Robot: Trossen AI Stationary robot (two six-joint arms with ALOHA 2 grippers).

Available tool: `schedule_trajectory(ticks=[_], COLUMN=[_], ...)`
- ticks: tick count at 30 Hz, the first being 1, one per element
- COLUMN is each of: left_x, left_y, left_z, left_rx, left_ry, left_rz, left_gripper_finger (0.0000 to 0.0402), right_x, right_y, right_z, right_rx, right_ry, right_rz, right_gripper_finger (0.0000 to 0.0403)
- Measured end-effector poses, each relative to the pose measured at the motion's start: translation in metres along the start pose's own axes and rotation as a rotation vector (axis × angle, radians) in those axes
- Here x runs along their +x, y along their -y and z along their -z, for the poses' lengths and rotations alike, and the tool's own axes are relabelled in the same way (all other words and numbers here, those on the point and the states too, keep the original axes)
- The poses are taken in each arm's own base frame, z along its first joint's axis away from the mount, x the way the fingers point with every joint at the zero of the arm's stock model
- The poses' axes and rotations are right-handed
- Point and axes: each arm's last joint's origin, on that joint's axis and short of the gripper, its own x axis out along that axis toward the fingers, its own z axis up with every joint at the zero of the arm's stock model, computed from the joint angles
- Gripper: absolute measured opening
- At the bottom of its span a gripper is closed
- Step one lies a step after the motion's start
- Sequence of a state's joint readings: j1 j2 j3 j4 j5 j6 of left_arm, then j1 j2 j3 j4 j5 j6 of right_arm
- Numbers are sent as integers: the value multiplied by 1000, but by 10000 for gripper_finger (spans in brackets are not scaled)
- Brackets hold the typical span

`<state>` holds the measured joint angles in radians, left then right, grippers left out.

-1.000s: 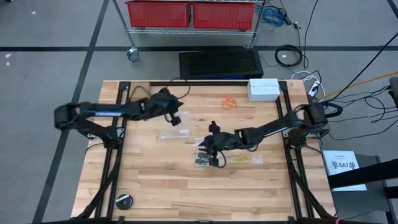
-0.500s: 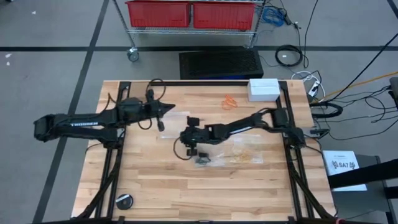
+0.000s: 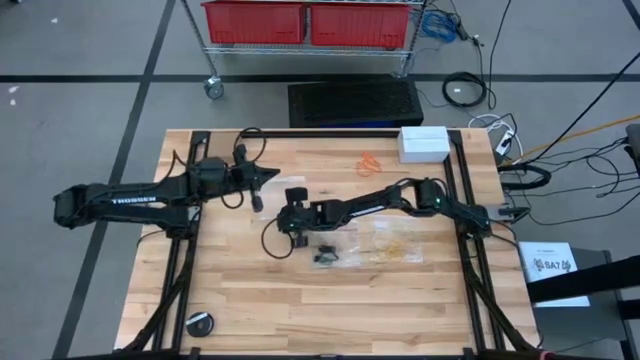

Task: Sort rubber bands
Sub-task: Open the left transparent zip bag

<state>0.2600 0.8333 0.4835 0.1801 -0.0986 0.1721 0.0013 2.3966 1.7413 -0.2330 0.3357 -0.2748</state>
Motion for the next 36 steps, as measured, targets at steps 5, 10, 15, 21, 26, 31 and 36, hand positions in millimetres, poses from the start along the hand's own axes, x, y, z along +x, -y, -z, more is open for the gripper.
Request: schedule_trajectory(ticks=[5,10,15,21,26,31,36], left_x=[0,0,0,-3,-2,3,7], left_y=[0,1,3,9,10,13,14], left_z=[0,0,-7,-16,-16,-12,-10], left_rx=[2,25,16,39,87,110,134], left_ry=[-4,5,82,195,205,191,182], left_rz=[-2,33,108,261,269,333,320], left_gripper_finger=[4,4,25,86,149,185,189], right_x=[-15,-59,-114,-173,-215,-245,-262], right_y=[4,23,39,56,68,81,87], right_z=[-4,-12,-17,-17,-19,-24,-28], right_rx=[-8,68,168,222,233,257,257], right_ry=[-30,-96,-157,-194,-149,-52,30], right_rz=[-11,-21,-56,-60,-57,-23,8], right_gripper_finger=[7,2,1,1,0,0,0])
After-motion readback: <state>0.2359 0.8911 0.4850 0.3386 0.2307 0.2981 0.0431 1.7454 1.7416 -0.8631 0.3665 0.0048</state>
